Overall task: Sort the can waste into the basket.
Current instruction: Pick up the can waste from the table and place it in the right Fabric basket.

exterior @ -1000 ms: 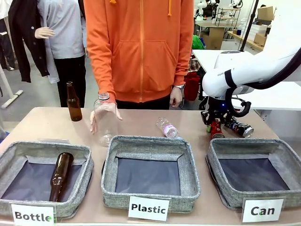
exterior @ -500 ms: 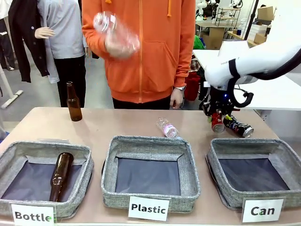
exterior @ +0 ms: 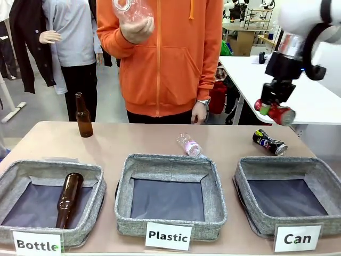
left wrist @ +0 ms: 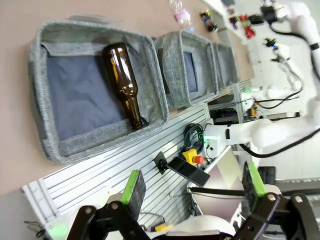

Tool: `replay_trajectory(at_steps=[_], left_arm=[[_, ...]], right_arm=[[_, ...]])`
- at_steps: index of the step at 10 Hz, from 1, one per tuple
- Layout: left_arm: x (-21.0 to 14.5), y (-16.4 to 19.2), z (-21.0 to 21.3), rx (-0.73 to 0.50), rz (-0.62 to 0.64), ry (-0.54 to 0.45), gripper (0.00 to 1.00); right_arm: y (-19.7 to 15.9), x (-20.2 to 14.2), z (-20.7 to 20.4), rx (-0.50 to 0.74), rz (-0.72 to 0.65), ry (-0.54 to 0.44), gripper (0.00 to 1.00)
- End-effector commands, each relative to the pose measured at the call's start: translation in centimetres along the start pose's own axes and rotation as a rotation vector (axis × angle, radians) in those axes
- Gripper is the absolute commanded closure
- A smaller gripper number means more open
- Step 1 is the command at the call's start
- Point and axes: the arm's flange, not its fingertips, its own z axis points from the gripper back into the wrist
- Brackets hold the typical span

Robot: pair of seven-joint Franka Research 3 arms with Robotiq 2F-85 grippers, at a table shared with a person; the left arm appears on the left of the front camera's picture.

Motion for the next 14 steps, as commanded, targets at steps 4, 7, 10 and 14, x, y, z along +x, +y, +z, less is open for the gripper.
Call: replay_trajectory(at_steps=[4,7,10,14], left_arm=[[0.0,-0.3,0.1,-0.015,0.011,-0.002,0.00],[0.0,-0.3,0.1,-0.015,0.011,-0.002,0.00],[0.0,-0.3,0.1,-0.015,0.011,-0.002,0.00],[0.0,-0.3,0.1,-0.015,0.011,-0.002,0.00]], right_arm=[[4.6,-13.6,-3.4,0.132,0.781,0.112,0.77],[4.6,-18.5,-5.0,0.218,0.923,0.047,0.77],[4.6,-18.7,-5.2,0.180,0.959,0.032,0.77],[4.4,-18.0,-5.0,0.130,0.919,-0.008,0.03]])
